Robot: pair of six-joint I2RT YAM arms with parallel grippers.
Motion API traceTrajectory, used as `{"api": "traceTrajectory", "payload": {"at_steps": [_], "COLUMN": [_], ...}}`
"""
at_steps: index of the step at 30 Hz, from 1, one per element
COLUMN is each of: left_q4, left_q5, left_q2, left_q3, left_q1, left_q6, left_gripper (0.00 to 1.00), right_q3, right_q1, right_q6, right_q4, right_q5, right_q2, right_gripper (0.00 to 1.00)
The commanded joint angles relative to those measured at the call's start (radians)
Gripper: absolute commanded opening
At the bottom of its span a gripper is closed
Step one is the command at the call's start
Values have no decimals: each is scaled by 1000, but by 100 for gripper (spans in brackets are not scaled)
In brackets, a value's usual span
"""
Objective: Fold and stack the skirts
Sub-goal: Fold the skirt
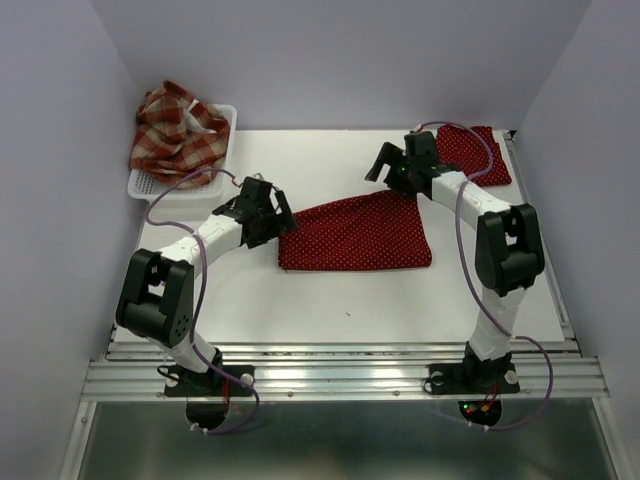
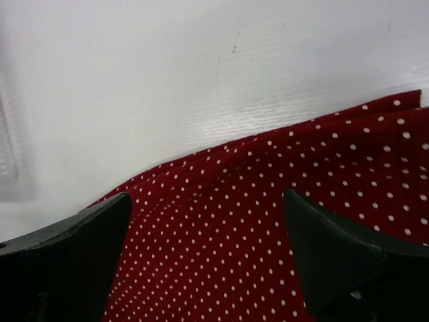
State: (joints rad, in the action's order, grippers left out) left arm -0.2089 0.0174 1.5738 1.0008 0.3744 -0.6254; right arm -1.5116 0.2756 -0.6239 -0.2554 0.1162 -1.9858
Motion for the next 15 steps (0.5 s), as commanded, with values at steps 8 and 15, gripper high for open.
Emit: {"api": "traceTrajectory", "payload": {"at_steps": [8, 15], "left_q4": [65, 89], "left_q5": [56, 70], "left_q2": [46, 100], "left_q3": [-21, -39], "left_q1": [-19, -11], "left_q6": [32, 52], "left_gripper": [98, 87], "right_q3": [263, 326], "right_q1": [4, 4], "right_q6": [58, 41], "right_q4": [-25, -35], "right_q5": [-82, -102], "right_q2": [340, 427], "right_gripper": [100, 100]}}
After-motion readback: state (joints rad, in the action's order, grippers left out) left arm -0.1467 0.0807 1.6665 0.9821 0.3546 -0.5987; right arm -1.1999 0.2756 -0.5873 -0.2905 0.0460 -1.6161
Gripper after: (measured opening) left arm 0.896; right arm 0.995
